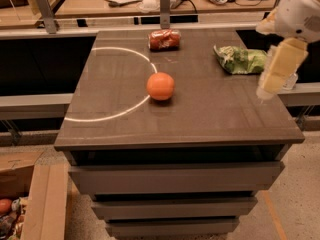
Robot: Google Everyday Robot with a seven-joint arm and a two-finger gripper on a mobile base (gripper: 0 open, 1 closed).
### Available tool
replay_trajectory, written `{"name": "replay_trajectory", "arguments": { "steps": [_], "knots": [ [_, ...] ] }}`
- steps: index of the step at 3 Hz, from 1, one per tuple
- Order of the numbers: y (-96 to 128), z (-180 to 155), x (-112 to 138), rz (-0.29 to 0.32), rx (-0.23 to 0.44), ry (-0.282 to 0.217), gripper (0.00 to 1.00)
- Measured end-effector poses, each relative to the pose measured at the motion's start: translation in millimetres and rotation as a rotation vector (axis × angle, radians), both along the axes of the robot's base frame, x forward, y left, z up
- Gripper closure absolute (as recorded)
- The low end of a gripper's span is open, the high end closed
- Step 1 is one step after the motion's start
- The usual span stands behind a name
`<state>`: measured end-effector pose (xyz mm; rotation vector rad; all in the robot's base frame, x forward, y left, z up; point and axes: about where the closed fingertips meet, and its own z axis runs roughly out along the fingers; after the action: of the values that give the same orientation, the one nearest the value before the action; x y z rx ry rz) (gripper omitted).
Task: Place coke can upright
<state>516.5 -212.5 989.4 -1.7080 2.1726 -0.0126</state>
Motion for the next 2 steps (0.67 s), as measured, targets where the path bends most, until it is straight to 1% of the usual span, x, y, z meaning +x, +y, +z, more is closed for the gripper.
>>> {"name": "replay_trajectory", "arguments": {
  "steps": [1,2],
  "knots": [
    [5,13,40,0.013,0.047,-0.028,0.0],
    [23,22,81,0.004,0.157,-0.075,0.0]
  ]
}}
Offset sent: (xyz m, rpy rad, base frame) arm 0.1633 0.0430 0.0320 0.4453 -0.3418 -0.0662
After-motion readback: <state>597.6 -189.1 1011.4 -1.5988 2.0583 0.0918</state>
